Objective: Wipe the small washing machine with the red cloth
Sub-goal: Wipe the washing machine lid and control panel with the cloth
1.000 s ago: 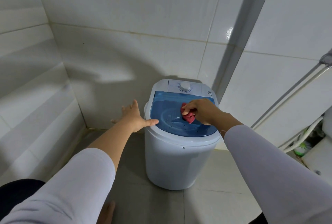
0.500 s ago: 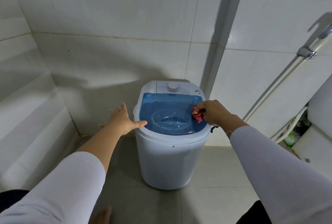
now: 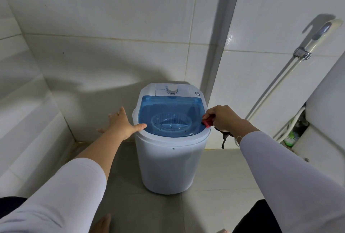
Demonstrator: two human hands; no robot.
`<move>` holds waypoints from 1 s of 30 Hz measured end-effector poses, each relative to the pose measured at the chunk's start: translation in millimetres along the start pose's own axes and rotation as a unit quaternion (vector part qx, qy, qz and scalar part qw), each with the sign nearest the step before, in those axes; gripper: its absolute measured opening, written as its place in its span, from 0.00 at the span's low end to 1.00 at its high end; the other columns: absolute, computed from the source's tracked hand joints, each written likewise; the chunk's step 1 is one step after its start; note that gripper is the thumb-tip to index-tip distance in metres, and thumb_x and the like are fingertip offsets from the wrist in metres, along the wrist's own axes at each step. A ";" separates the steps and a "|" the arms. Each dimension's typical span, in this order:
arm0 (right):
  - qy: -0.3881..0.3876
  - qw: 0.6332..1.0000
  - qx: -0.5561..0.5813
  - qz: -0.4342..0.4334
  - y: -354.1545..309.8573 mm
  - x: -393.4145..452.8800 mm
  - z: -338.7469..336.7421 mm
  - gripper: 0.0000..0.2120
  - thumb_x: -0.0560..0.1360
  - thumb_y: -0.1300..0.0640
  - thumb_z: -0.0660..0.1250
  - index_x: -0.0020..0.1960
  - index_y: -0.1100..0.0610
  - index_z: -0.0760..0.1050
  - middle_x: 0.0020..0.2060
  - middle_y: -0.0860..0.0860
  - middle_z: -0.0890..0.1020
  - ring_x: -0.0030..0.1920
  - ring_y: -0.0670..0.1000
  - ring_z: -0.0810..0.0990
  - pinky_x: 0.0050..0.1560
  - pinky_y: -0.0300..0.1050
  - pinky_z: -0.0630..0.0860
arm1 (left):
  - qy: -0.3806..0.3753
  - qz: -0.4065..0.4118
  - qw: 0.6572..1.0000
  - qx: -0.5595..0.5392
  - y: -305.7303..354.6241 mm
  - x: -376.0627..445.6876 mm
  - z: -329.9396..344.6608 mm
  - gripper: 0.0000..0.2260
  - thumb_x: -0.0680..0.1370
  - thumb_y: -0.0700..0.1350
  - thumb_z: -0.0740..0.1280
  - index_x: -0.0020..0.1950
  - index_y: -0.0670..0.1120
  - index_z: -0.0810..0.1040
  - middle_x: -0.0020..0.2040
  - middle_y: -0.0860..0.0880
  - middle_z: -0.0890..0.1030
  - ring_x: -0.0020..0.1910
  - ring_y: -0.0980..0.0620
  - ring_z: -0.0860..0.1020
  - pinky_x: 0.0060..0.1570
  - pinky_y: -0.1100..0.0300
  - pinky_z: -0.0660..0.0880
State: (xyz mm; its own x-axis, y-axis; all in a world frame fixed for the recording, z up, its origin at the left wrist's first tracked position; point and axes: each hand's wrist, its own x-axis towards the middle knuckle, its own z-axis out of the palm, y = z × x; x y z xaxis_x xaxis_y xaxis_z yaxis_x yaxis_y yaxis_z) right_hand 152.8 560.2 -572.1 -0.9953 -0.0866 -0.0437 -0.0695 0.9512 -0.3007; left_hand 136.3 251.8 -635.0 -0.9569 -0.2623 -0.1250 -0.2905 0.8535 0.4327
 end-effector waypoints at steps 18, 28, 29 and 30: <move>-0.042 0.983 -0.038 -0.174 -109.4 22.1 -10.1 0.20 0.76 0.68 0.58 0.62 0.51 0.76 0.60 0.53 0.79 0.59 0.54 0.76 0.55 0.41 0.69 | 0.050 0.004 0.990 -0.134 -15.8 18.5 -12.9 0.43 0.73 0.65 0.64 0.79 0.47 0.49 0.79 0.46 0.55 0.77 0.43 0.54 0.71 0.36 0.57; -0.069 0.952 -0.075 -0.287 -145.9 40.8 34.7 0.21 0.77 0.68 0.60 0.65 0.51 0.75 0.62 0.50 0.78 0.61 0.52 0.76 0.64 0.44 0.71 | 0.034 0.023 0.989 -0.139 1.0 76.5 -26.2 0.45 0.71 0.67 0.65 0.79 0.47 0.50 0.77 0.44 0.58 0.76 0.42 0.58 0.69 0.36 0.61; -0.070 0.949 -0.075 -0.297 -147.0 41.4 39.3 0.22 0.76 0.68 0.60 0.65 0.50 0.75 0.62 0.50 0.78 0.61 0.52 0.75 0.65 0.44 0.71 | 0.026 0.026 0.990 -0.133 3.3 80.5 -25.0 0.46 0.71 0.68 0.65 0.79 0.47 0.50 0.77 0.43 0.58 0.76 0.42 0.58 0.69 0.36 0.61; -0.072 0.946 -0.077 -0.306 -148.1 41.8 43.7 0.22 0.76 0.68 0.61 0.65 0.50 0.75 0.62 0.50 0.78 0.62 0.52 0.75 0.66 0.45 0.71 | 0.022 0.030 0.991 -0.126 5.5 83.8 -23.5 0.46 0.70 0.68 0.66 0.79 0.47 0.50 0.77 0.43 0.59 0.76 0.42 0.58 0.68 0.36 0.62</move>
State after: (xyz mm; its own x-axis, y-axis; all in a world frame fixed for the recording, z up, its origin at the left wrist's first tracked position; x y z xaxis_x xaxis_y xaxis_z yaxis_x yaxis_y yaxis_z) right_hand 124.4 402.8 -571.1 -0.7465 -0.6643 -0.0383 -0.6503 0.7405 -0.1698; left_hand 54.7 223.9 -622.1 -0.9694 -0.2391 -0.0562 -0.2175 0.7293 0.6487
